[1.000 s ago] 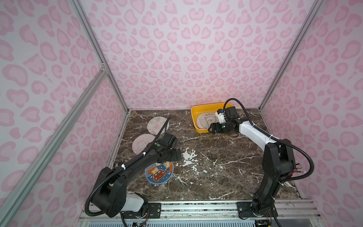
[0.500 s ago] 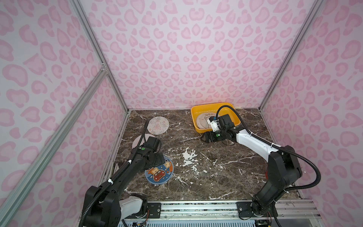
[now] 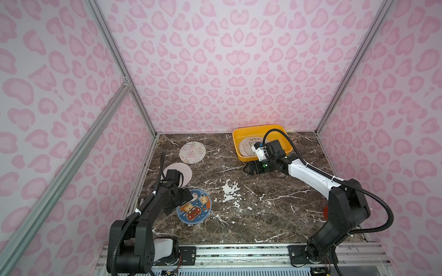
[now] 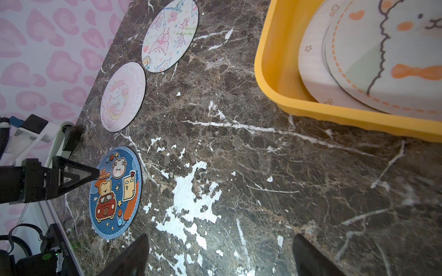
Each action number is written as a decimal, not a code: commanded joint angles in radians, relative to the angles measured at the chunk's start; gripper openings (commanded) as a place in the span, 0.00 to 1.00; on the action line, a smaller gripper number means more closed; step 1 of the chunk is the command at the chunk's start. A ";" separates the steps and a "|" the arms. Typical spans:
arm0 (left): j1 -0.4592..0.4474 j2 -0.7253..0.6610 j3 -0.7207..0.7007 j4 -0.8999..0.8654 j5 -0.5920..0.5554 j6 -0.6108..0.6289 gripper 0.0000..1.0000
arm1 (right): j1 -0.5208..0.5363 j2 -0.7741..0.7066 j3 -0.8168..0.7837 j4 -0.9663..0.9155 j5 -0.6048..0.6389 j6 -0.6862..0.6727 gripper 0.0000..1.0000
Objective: Put the coasters into the storage box
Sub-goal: Move the coaster to the center of the board.
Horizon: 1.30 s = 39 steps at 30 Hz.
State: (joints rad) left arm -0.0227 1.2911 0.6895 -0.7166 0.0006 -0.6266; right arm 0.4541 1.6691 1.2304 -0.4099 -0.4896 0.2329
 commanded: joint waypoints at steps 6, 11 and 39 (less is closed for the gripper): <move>0.017 0.068 -0.038 0.104 0.102 0.027 0.99 | 0.000 -0.013 -0.006 0.013 0.014 0.000 0.95; 0.015 0.080 -0.064 0.123 0.150 0.027 0.99 | 0.000 -0.023 -0.014 0.013 0.019 -0.001 0.96; -0.390 0.208 0.035 0.186 0.294 -0.084 0.99 | 0.013 -0.039 -0.040 0.023 0.025 0.022 0.97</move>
State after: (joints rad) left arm -0.3779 1.4513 0.7238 -0.6060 0.1165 -0.6804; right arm 0.4648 1.6360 1.1976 -0.4068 -0.4736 0.2508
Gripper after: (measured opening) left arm 0.994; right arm 0.968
